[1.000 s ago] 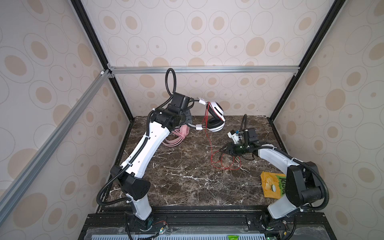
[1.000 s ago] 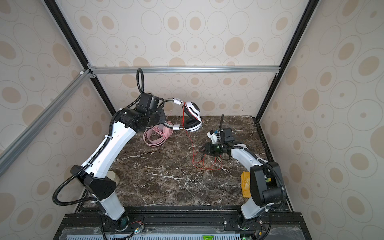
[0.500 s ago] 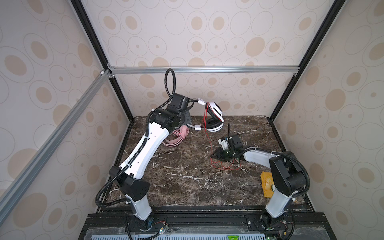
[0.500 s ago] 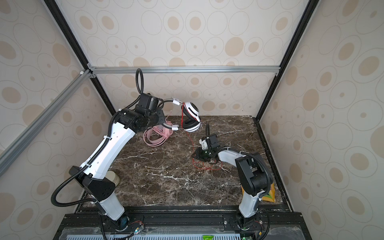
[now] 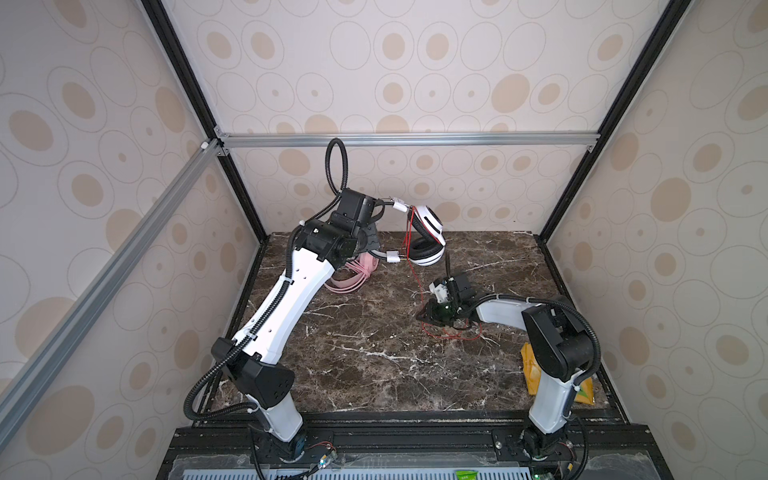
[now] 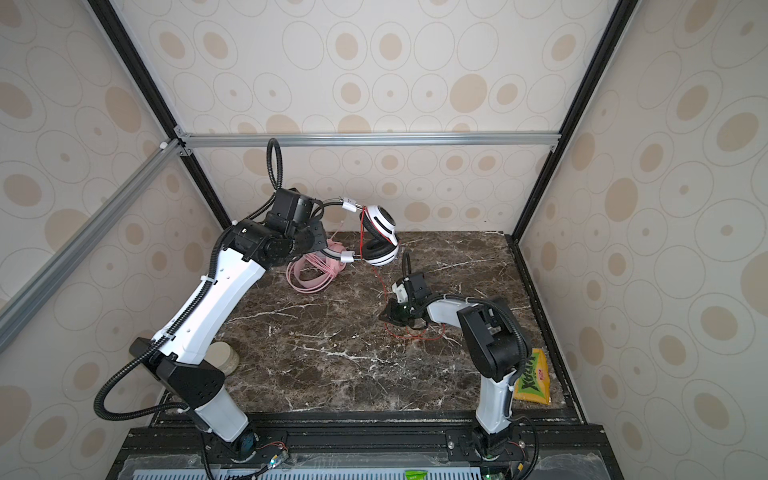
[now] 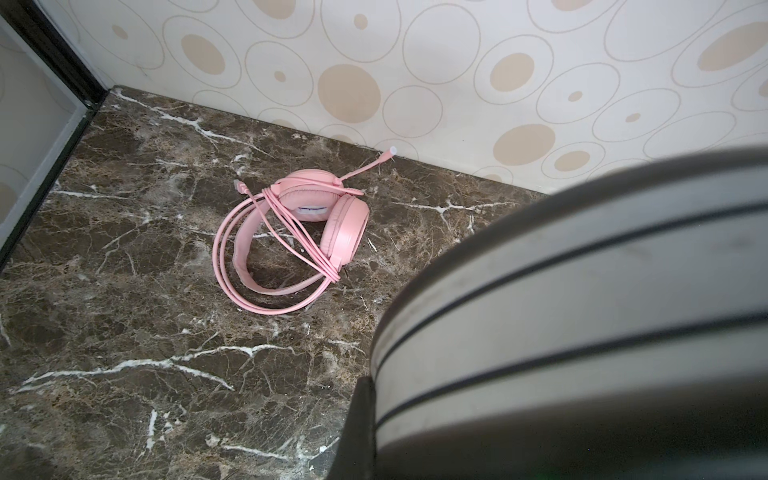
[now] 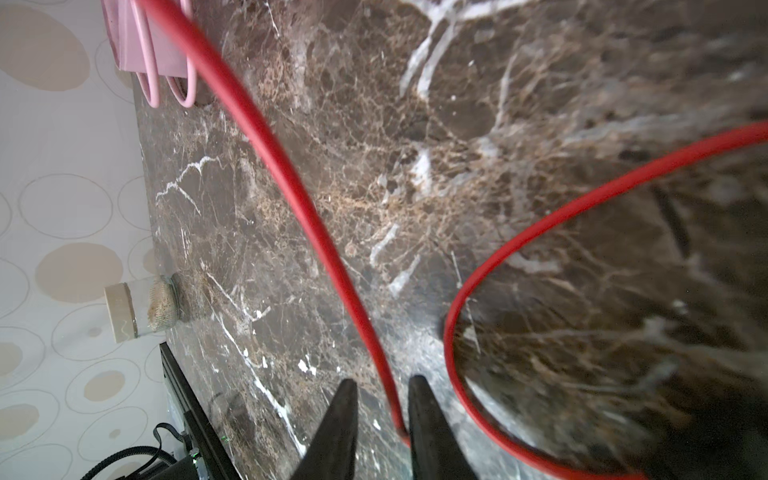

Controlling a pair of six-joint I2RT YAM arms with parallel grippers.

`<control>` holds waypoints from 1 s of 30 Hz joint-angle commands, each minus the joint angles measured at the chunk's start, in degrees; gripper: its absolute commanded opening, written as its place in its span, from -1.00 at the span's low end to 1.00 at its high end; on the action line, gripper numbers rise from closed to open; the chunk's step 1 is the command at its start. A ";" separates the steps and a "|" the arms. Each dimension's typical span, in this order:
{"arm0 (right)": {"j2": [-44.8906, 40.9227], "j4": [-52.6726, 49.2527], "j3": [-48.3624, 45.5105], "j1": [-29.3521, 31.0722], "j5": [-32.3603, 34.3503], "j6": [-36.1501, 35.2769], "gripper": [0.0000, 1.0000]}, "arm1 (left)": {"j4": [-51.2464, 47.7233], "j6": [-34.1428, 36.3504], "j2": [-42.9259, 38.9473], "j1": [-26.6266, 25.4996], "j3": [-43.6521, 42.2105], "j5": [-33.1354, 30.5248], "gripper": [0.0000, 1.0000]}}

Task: Wrap the headphones

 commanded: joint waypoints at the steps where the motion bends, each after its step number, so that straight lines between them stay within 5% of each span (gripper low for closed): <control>1: 1.35 1.16 1.27 0.59 -1.21 1.32 -0.50 | 4.53 -1.29 -2.94 0.48 1.11 -0.12 -1.00; 10: 0.50 -1.48 2.09 2.06 -1.92 0.04 -1.00 | 4.13 -4.69 -5.92 4.41 -3.93 0.00 -1.00; 19: -9.02 -23.16 4.46 7.86 0.14 -14.59 -1.00 | 9.75 -8.73 -14.25 12.58 -14.27 0.46 -1.00; 30: -18.68 -41.13 8.78 17.28 7.53 -23.89 -1.00 | 8.68 -9.36 -15.01 15.71 -13.57 -0.60 -1.00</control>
